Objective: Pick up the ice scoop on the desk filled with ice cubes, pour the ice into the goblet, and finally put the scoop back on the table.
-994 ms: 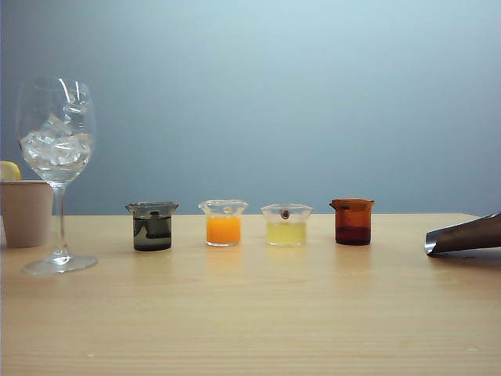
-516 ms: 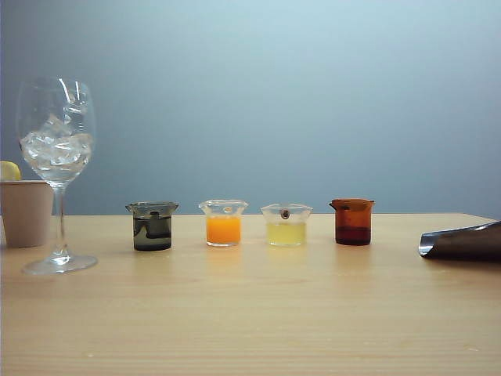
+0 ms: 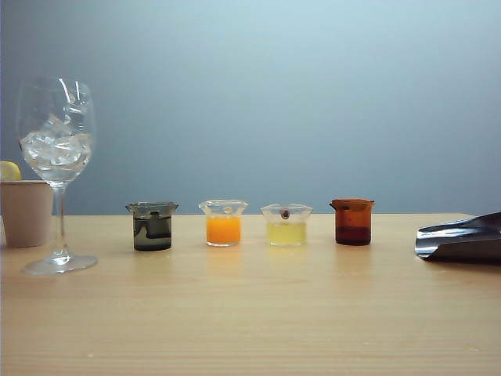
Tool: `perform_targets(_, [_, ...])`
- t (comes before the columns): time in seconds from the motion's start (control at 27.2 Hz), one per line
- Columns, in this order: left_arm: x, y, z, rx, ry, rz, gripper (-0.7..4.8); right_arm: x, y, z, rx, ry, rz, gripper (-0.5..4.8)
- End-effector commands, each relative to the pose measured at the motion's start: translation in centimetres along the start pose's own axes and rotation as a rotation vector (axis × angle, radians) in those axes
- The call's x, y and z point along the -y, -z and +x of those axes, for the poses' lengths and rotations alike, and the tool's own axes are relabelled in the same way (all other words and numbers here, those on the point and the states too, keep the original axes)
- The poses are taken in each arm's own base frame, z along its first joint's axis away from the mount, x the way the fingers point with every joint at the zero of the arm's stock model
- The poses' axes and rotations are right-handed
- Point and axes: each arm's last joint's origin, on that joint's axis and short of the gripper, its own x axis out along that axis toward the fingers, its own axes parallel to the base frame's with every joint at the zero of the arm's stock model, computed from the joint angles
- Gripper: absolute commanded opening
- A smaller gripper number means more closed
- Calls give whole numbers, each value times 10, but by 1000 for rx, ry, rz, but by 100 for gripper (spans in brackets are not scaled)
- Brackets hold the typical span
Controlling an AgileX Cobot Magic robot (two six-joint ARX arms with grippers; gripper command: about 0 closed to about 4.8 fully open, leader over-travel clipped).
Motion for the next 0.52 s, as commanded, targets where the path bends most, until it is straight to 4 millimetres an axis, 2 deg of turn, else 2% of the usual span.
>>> perform_targets(0.04, [0, -2, -1, 21, 6, 2, -5, -7, 7, -18, -7, -9, -44, 300])
perform_targets(0.11, [0, -2, -2, 21, 9, 2, -5, -10, 11, -29, 5, -13, -64, 253])
perform_targets(0.15, [1, -3, -2, 23, 21, 2, -5, -12, 13, -35, 13, -21, -72, 201])
perform_targets(0.18, [1, -3, -2, 26, 41, 0, -5, -16, 17, -44, 29, -38, -97, 101])
perform_targets(0.26, [1, -3, -2, 26, 44, -17, -5, -22, 22, -53, 44, -60, -131, 27])
perform_targets(0.33, [1, -3, -2, 27, 44, -33, -5, -27, 27, -62, 61, -90, -168, -3])
perform_targets(0.52, [1, -5, -1, 45, 26, -26, -5, -42, 44, -81, 80, -159, -334, -2])
